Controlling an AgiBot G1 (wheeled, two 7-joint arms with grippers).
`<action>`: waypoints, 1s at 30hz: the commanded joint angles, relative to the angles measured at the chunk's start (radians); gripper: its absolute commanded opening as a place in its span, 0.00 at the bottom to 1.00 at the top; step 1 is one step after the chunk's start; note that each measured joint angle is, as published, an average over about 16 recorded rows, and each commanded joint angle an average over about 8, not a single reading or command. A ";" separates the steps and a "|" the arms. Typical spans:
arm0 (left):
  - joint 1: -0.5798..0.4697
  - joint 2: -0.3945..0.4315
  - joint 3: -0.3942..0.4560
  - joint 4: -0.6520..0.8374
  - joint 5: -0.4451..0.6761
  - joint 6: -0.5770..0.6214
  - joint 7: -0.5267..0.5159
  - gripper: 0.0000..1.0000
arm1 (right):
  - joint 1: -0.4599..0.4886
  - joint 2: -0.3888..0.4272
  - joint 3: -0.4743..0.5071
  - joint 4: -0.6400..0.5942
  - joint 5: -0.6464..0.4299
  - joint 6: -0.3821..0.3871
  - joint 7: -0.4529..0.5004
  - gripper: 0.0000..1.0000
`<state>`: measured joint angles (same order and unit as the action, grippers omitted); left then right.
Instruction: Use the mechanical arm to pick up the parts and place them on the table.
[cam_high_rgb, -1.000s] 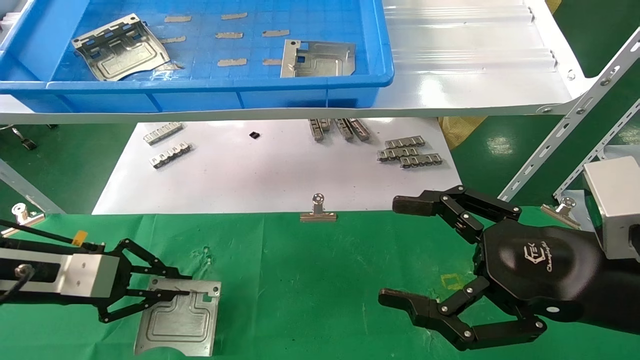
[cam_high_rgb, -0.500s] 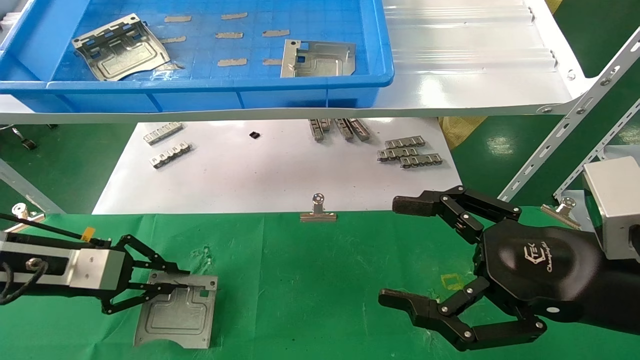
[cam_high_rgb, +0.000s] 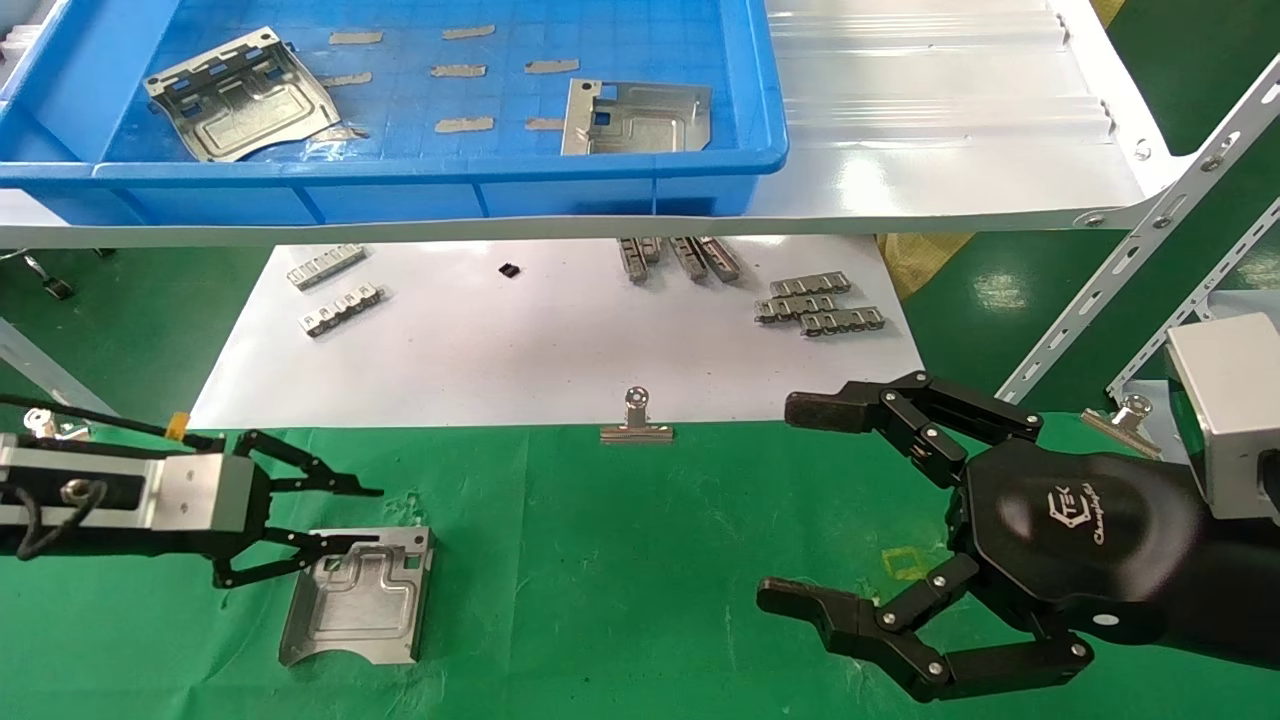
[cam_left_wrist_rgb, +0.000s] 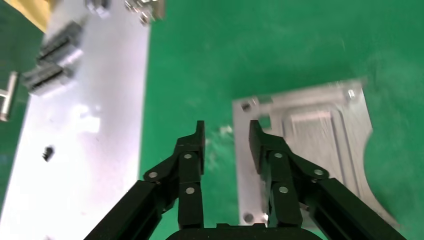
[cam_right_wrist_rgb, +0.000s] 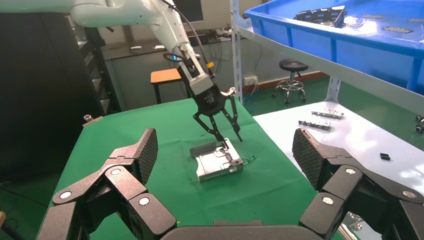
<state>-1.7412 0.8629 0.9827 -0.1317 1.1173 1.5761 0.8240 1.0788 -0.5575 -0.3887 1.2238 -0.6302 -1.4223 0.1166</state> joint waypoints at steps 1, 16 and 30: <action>-0.007 0.004 -0.005 0.013 -0.009 0.009 0.005 1.00 | 0.000 0.000 0.000 0.000 0.000 0.000 0.000 1.00; 0.088 -0.046 -0.081 -0.019 -0.208 0.025 -0.251 1.00 | 0.000 0.000 0.000 0.000 0.000 0.000 0.000 1.00; 0.157 -0.071 -0.158 -0.163 -0.222 0.012 -0.335 1.00 | 0.000 0.000 0.000 0.000 0.000 0.000 0.000 1.00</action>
<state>-1.5841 0.7922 0.8245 -0.2960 0.8947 1.5881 0.4878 1.0785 -0.5574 -0.3887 1.2236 -0.6300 -1.4220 0.1166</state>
